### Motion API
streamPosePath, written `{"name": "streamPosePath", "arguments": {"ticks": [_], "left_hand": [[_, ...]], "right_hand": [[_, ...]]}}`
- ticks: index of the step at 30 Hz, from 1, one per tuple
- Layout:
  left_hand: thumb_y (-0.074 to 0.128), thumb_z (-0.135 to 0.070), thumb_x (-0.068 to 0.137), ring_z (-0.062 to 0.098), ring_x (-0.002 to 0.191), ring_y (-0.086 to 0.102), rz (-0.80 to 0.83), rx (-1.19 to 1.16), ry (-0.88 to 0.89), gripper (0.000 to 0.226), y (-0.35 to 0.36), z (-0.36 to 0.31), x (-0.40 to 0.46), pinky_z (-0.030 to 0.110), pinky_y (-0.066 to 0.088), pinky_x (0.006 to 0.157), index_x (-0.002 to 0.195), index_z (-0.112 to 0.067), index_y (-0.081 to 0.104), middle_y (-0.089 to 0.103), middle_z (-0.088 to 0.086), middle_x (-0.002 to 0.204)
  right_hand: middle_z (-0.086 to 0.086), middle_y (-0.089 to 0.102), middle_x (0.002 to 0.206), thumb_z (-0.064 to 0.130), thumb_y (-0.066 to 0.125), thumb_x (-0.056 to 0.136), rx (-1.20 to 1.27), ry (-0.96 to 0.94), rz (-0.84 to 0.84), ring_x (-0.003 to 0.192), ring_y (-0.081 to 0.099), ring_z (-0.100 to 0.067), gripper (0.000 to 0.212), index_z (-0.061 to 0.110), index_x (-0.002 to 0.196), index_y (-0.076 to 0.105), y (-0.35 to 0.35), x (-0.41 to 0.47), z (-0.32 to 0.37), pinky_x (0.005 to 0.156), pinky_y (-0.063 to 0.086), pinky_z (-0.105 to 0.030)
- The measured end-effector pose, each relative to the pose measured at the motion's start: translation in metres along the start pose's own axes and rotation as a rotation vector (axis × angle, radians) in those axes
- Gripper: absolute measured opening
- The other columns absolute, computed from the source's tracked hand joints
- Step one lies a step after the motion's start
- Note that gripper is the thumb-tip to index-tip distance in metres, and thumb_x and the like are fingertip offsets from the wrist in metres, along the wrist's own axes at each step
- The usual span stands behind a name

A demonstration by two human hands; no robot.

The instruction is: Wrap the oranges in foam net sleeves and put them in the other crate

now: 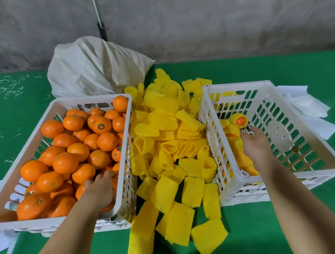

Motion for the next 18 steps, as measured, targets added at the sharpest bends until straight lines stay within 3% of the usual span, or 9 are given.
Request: {"name": "streamPosePath", "arguments": {"ticks": [2,4,7,10,12,14,16,18], "left_hand": [[0.057,-0.032,0.105,0.034,0.130,0.049,0.028,0.083,-0.034,0.042,0.001,-0.003,0.001,0.048,0.047,0.106,0.144,-0.023,0.042,0.043,0.007,0.140],[0.052,-0.030,0.107,0.031,0.112,0.059,-0.008,0.129,-0.085,0.034,0.001,-0.007,-0.001,0.043,0.054,0.090,0.140,-0.024,0.046,0.037,0.007,0.129],[0.050,-0.029,0.107,0.032,0.104,0.063,-0.068,0.094,-0.065,0.029,-0.002,-0.003,-0.008,0.045,0.058,0.090,0.135,-0.023,0.047,0.041,0.009,0.126],[0.066,-0.035,0.101,0.042,0.114,0.063,-0.189,-0.214,-0.051,0.047,-0.012,0.009,-0.010,0.057,0.057,0.095,0.141,-0.020,0.047,0.057,0.014,0.136],[0.075,-0.044,0.095,0.042,0.126,0.060,-0.336,-0.558,-0.063,0.069,-0.021,0.011,-0.017,0.061,0.054,0.101,0.152,-0.019,0.044,0.057,0.014,0.144],[0.075,-0.048,0.094,0.036,0.135,0.054,-0.517,-0.839,-0.037,0.077,-0.027,0.004,-0.030,0.059,0.050,0.108,0.157,-0.021,0.038,0.050,0.011,0.153],[0.073,-0.051,0.095,0.027,0.137,0.052,-0.648,-1.000,0.034,0.078,-0.030,-0.008,-0.046,0.048,0.050,0.109,0.159,-0.028,0.033,0.044,0.005,0.157],[0.071,-0.054,0.093,0.015,0.131,0.058,-0.665,-1.126,0.164,0.079,-0.032,-0.024,-0.062,0.030,0.054,0.100,0.159,-0.033,0.031,0.045,0.000,0.157]], "right_hand": [[-0.010,0.054,0.148,0.030,0.050,0.102,-0.056,-0.085,-0.037,0.119,0.060,-0.033,0.050,0.021,0.151,0.045,-0.003,-0.005,0.004,0.102,0.049,-0.050],[-0.004,0.057,0.143,0.027,0.050,0.103,-0.113,-0.248,-0.027,0.100,0.063,-0.016,0.043,0.019,0.145,0.052,0.001,-0.016,0.011,0.088,0.052,-0.039],[0.000,0.060,0.134,0.033,0.052,0.102,-0.298,-0.616,0.067,0.115,0.058,-0.020,0.035,0.022,0.134,0.059,0.020,-0.051,0.021,0.097,0.048,-0.042],[0.002,0.057,0.132,0.046,0.050,0.096,-0.549,-1.014,0.134,0.126,0.044,-0.026,0.027,0.031,0.110,0.068,0.051,-0.101,0.019,0.099,0.041,-0.047],[0.004,0.048,0.149,0.047,0.055,0.096,-0.573,-0.960,0.362,0.139,0.031,-0.026,0.019,0.038,0.106,0.069,0.079,-0.125,0.008,0.108,0.034,-0.051],[0.003,0.024,0.167,0.048,0.060,0.098,-0.625,-0.642,0.679,0.152,0.009,-0.024,0.021,0.047,0.117,0.066,0.106,-0.135,-0.005,0.120,0.020,-0.054],[0.003,0.009,0.172,0.051,0.060,0.098,-0.707,-0.391,0.907,0.156,-0.003,-0.029,0.037,0.051,0.135,0.057,0.124,-0.138,-0.018,0.123,0.013,-0.054],[0.005,0.012,0.171,0.051,0.059,0.099,-0.678,-0.308,1.009,0.156,0.002,-0.031,0.047,0.042,0.145,0.053,0.134,-0.141,-0.024,0.122,0.015,-0.049]]}}
Point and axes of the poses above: each hand's wrist, its own x-axis towards the middle knuckle, its own y-axis out of the palm, z = x × y, the point moved 1 cm from there along x, towards the middle knuckle
